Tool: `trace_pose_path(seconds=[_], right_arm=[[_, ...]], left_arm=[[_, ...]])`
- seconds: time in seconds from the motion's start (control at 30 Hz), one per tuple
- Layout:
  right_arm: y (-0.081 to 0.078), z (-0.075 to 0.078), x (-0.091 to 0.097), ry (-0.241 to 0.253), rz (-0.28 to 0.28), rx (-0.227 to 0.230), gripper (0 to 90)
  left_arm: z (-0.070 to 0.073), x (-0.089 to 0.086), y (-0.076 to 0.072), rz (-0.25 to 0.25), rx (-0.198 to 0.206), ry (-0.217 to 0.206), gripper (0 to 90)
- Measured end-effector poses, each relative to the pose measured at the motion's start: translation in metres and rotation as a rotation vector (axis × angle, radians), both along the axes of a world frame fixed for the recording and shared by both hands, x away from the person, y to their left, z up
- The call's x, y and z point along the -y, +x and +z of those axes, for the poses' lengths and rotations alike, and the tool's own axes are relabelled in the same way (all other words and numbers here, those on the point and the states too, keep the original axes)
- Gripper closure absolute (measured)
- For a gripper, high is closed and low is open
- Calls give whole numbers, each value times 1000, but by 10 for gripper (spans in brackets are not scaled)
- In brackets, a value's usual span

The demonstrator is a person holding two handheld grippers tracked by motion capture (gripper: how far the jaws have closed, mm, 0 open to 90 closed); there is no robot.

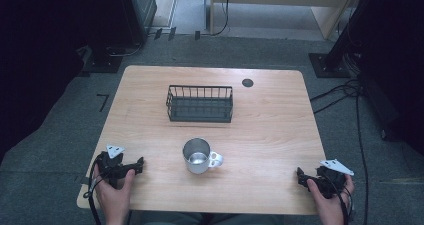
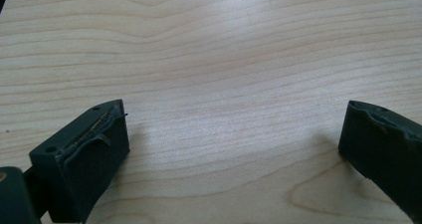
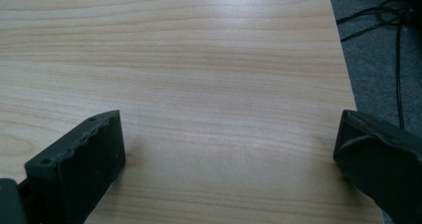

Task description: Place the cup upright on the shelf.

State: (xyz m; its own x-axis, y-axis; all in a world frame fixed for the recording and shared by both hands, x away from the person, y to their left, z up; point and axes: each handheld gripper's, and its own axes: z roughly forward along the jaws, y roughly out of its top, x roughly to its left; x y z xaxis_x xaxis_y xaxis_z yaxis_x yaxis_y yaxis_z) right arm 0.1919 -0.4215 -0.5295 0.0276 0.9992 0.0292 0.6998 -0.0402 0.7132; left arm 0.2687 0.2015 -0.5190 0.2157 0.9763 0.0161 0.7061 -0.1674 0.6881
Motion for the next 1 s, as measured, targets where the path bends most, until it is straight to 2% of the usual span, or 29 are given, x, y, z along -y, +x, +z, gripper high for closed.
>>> trace_pose_path(seconds=[0.2, 0.3, 0.47, 0.6, 0.7, 0.87, 0.9, 1.0], right_arm=[[-2, 3, -7, -6, -10, -2, 0], [-5, 10, -14, 10, -3, 18, 0], [-3, 19, -30, 7, 27, 32, 0], [-1, 25, -41, 2, 36, 60, 10], [2, 30, -57, 4, 69, 76, 24], [5, 34, -72, 9, 109, 82, 24], [6, 35, -82, 10, 131, 82, 24], [8, 36, -89, 13, 148, 85, 25]], left_arm=[[0, 0, 0, 0, 0, 0, 0], [0, 2, 1, 11, -1, 1, 0], [0, 2, 1, 14, -1, 0, 0], [0, 2, 1, 15, 0, 0, 0], [0, 2, 1, 14, 0, 0, 0], [0, 2, 1, 14, 0, 0, 0], [0, 2, 1, 14, 0, 0, 0], [0, 2, 1, 14, 0, -1, 0]])
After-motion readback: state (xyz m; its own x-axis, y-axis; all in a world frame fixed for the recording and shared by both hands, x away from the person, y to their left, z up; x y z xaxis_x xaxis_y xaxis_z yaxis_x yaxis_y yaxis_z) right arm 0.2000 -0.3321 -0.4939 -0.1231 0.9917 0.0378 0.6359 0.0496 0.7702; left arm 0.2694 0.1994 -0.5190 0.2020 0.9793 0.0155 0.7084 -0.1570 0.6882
